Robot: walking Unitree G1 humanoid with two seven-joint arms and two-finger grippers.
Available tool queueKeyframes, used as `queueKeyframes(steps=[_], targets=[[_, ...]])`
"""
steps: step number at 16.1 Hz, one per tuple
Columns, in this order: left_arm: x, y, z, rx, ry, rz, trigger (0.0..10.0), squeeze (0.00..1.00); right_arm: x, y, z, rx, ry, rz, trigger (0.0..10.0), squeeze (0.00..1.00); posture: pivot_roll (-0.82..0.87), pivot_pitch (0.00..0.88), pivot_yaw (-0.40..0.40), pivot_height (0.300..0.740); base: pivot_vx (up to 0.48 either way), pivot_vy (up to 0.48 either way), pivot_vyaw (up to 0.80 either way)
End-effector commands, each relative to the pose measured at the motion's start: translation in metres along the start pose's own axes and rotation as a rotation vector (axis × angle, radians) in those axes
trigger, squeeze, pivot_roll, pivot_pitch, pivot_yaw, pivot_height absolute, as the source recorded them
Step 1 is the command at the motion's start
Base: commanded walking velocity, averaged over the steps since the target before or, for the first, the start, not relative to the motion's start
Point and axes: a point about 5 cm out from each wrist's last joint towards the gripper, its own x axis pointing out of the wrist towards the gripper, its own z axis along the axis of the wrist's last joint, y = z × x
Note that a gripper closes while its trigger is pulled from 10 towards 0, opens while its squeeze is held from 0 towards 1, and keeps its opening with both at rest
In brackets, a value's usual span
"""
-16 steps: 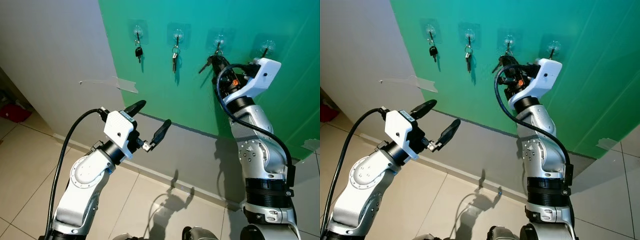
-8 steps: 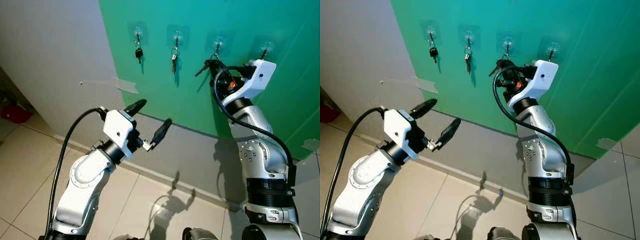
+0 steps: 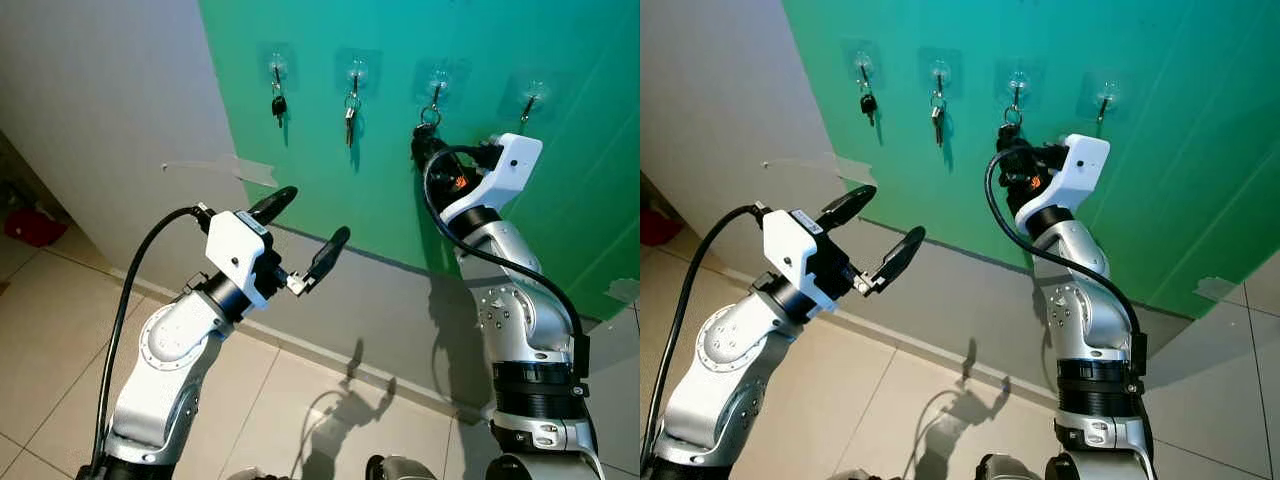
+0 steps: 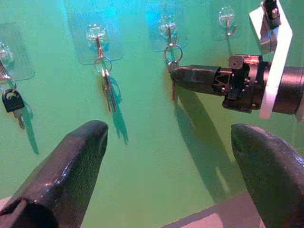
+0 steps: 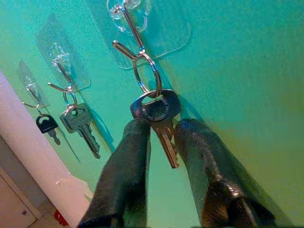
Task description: Hang keys on a hook
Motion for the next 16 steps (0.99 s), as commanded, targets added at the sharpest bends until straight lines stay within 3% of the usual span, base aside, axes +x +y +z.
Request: queueKeyframes(steps=[1,6,7,10,12,16], targets=[[0.0,0.003,-0.003,0.004,0.022,0.017,10.0,0.0,-0.003,0.004,0.003,0.001,-0.02,0.029,10.0,1.0,-0.09,0.045,0.053,0.74,0.0,0.0,0.0],[-0.003,0.014,-0.02,0.036,0.115,0.142,10.0,0.0,-0.025,0.004,-0.005,-0.036,0.007,0.058,10.0,1.0,-0.1,0.04,0.045,0.74,0.0,0.0,0.0],[-0.006,0.019,-0.026,0.02,0.15,0.219,10.0,0.0,-0.035,0.002,-0.007,-0.059,0.014,0.062,10.0,0.0,-0.1,0.037,0.044,0.74,0.0,0.0,0.0],[-0.019,0.025,-0.04,0.051,0.224,0.291,10.0,0.0,-0.063,-0.005,-0.02,-0.087,0.085,0.011,10.0,0.0,-0.11,0.041,0.045,0.74,0.0,0.0,0.0],[-0.023,0.024,-0.047,0.051,0.233,0.307,10.0,0.0,-0.091,-0.008,-0.044,-0.144,0.195,-0.049,10.0,0.0,-0.12,0.052,0.053,0.74,0.0,0.0,0.0],[-0.029,0.022,-0.056,0.023,0.276,0.389,10.0,0.0,-0.108,-0.012,-0.069,-0.272,0.33,-0.107,10.0,0.0,-0.13,0.075,0.045,0.74,0.0,0.0,0.0]])
